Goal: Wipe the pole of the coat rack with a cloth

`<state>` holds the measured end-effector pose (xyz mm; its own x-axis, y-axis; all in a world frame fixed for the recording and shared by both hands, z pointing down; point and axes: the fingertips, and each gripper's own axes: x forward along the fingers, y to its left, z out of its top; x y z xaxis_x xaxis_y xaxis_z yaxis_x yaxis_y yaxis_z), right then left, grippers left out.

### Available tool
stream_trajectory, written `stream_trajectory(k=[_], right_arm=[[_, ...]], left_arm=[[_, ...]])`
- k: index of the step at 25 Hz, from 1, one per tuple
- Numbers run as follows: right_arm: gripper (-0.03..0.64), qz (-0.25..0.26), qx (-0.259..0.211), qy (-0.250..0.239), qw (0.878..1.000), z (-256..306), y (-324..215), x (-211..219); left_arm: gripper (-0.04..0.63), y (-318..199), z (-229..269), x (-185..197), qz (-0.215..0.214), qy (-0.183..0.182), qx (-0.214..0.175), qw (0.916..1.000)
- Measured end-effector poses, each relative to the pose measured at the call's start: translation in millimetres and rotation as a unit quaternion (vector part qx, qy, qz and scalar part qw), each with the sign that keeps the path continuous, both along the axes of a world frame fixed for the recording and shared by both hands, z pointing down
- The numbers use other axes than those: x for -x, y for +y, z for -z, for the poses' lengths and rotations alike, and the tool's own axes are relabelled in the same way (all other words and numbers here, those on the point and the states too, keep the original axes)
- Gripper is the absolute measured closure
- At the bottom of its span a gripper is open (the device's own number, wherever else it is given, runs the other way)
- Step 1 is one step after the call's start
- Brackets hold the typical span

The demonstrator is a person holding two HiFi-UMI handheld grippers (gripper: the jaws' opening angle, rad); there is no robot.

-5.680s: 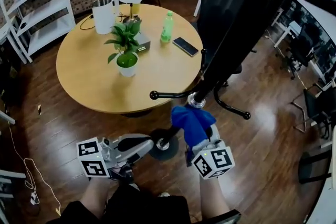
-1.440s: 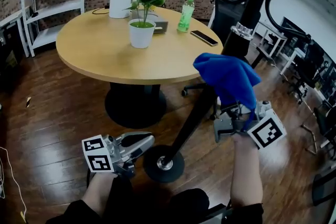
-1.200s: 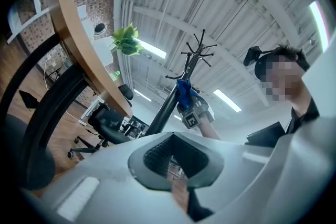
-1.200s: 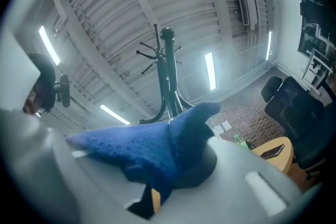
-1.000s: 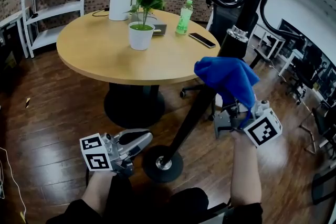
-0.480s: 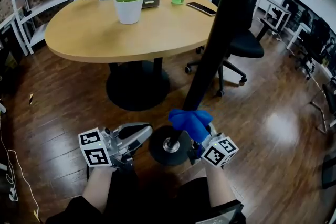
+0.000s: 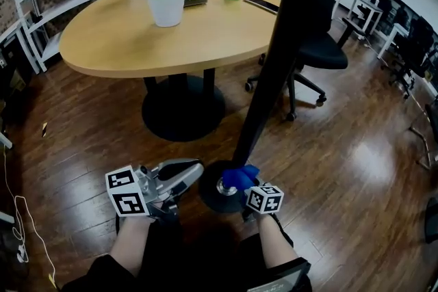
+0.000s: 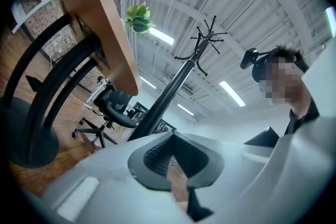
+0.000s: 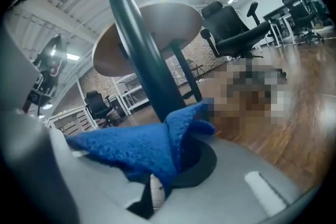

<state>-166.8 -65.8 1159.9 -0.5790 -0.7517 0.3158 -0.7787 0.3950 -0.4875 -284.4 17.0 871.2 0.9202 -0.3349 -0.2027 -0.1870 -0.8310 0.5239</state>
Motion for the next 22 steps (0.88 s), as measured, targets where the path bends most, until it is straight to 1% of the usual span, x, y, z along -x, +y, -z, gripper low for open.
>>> stream_trajectory(k=[2, 4, 6, 8, 12, 14, 16, 19, 22], right_arm=[[0.592, 0.001, 0.013, 0.025, 1.0, -11, -1, -5], [0.591, -0.011, 0.025, 0.056, 0.998, -21, -2, -13], [0.591, -0.05, 0.033, 0.085, 0.995, -26, -8, -29], [0.592, -0.087, 0.016, 0.1, 0.991, -18, -15, -44], [0.594, -0.117, -0.057, 0.085, 0.988, 39, -29, -46], [0.594, -0.126, -0.1, 0.066, 0.985, 83, -35, -47], [0.594, -0.131, -0.155, 0.039, 0.978, 139, -40, -50], [0.595, -0.131, -0.247, 0.02, 0.96, 243, -43, -54], [0.595, -0.119, -0.336, 0.012, 0.934, 359, -43, -57]], left_arm=[[0.592, 1, 0, -1, -0.001, -0.001, -0.002, 1.0], [0.592, 2, -1, -2, -0.001, -0.002, -0.002, 1.0], [0.592, 1, -2, -2, -0.001, -0.002, -0.002, 1.0], [0.592, 2, -2, -2, -0.002, -0.002, -0.003, 1.0], [0.592, 4, 1, 4, 0.004, 0.0, -0.005, 1.0], [0.592, 4, 7, 7, 0.006, 0.005, -0.009, 0.9999], [0.592, 3, 13, 10, 0.007, 0.01, -0.015, 0.9998], [0.594, 4, 21, 15, 0.009, 0.019, -0.02, 0.9996], [0.592, 7, 33, 19, 0.007, 0.026, -0.029, 0.9992]])
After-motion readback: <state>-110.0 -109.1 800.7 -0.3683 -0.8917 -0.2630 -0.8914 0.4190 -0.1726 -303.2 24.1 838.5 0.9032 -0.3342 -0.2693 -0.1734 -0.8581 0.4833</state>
